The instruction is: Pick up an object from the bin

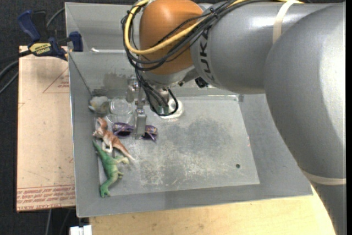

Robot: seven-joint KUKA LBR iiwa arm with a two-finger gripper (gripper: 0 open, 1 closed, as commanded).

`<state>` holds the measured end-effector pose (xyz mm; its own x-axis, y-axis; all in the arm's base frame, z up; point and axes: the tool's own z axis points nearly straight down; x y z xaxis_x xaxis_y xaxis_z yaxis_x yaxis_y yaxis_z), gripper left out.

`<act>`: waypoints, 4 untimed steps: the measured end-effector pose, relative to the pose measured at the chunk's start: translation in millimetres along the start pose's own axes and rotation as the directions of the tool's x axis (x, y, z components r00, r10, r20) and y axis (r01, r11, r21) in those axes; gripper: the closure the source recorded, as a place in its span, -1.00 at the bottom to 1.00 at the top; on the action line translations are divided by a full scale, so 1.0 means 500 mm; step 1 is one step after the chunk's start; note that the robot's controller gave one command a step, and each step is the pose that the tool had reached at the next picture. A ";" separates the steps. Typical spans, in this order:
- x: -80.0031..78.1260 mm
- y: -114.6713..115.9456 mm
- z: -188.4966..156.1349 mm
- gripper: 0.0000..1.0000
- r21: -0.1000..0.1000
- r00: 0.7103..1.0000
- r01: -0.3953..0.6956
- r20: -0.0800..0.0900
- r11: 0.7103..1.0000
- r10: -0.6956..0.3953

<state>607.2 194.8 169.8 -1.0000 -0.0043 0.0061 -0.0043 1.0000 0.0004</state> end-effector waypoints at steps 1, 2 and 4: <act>-0.004 -0.002 -0.010 -1.00 -0.001 1.000 -0.004 0.007 1.000 0.004; 0.014 -0.041 0.158 -1.00 -0.002 0.996 0.092 0.009 0.996 -0.092; 0.014 -0.022 0.199 1.00 -0.001 0.993 0.122 0.009 0.993 -0.122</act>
Offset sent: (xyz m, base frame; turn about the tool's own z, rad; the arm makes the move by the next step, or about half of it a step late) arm -0.0113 -0.0256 -0.0991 -0.1121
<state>599.7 183.8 70.2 -0.9920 -0.1258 -0.0031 -0.1258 0.9921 0.0024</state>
